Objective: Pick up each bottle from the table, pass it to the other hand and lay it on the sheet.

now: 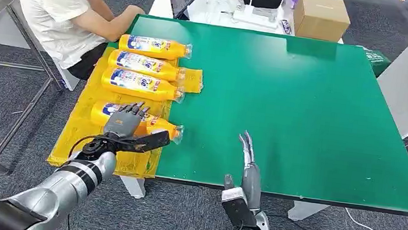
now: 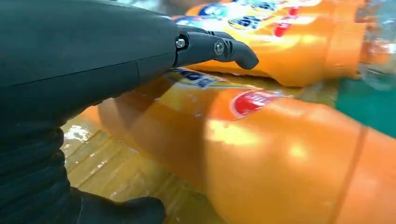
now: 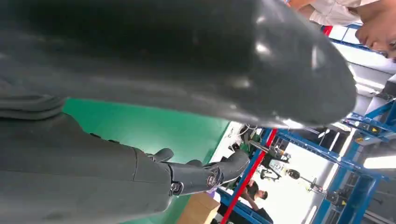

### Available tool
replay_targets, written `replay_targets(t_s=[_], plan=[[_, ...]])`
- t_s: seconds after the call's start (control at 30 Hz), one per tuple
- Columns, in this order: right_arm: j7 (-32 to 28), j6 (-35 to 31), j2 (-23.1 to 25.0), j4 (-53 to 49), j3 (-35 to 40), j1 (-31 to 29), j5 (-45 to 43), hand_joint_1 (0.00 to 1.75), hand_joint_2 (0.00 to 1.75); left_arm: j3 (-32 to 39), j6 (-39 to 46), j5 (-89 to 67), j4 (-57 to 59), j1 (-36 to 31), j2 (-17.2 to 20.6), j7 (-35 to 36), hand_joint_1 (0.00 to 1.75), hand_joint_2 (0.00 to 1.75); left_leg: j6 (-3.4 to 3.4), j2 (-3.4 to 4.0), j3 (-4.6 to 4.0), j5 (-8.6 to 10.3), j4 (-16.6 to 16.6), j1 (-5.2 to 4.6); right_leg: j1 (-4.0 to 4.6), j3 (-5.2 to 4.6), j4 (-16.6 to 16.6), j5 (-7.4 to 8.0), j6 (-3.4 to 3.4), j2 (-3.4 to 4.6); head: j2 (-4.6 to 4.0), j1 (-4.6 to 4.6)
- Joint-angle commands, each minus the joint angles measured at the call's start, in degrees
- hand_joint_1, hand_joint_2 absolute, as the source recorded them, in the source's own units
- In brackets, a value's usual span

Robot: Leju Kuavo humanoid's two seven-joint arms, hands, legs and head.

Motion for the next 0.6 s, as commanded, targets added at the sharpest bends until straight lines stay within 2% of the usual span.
replay_targets(t_s=[0.03,0.17,0.23,0.4,0.53,0.6], plan=[[0.13,-0.15,-1.45,0.40,1.63,-1.25,-1.84,0.00,0.00,-0.93,-7.15,4.07,2.31,0.56,-0.77,-8.00,0.00,1.75,0.09,0.14,0.25,-0.07,-0.09,0.01,0.05,0.23,-0.11,-0.03,-0.18,0.03,0.00,0.00],[0.13,-2.04,-2.14,-0.10,4.12,-1.84,-3.52,0.00,0.00,-0.77,-21.71,15.16,-5.12,3.06,-0.17,-18.97,0.00,1.75,0.09,0.10,0.20,-0.06,-0.06,0.00,0.05,0.18,-0.09,-0.02,-0.16,-0.01,0.00,0.00],[0.13,-3.06,-2.59,0.34,5.25,-2.23,-4.33,0.00,0.00,-1.98,-24.00,18.92,-9.22,4.59,0.73,-20.60,0.00,1.75,0.15,0.19,0.36,-0.10,-0.12,0.04,0.12,0.34,-0.19,-0.01,-0.28,0.05,0.00,0.02],[0.13,-4.07,-3.08,0.18,5.38,-1.75,-4.84,0.00,0.00,-6.29,-21.95,21.53,-18.05,8.02,2.05,-21.01,0.00,1.75,0.05,-0.01,0.12,-0.04,-0.05,-0.02,0.01,0.08,-0.04,0.00,-0.11,0.00,0.00,0.00],[0.13,-4.72,-3.41,-0.82,4.11,0.00,-4.40,0.00,0.00,-12.71,-10.70,19.80,-32.65,13.49,2.99,-19.56,0.00,1.75,0.08,-0.07,0.18,-0.10,-0.05,0.02,0.06,0.18,-0.07,-0.09,-0.18,-0.12,0.00,0.00],[0.13,-4.72,-3.41,-0.82,4.11,0.00,-4.40,0.00,0.00,-12.71,-10.70,19.80,-32.65,13.49,2.99,-19.56,0.00,1.75,0.07,-0.07,0.00,-0.07,-0.01,0.01,0.04,-0.02,-0.03,-0.05,-0.11,-0.09,0.00,0.00]])
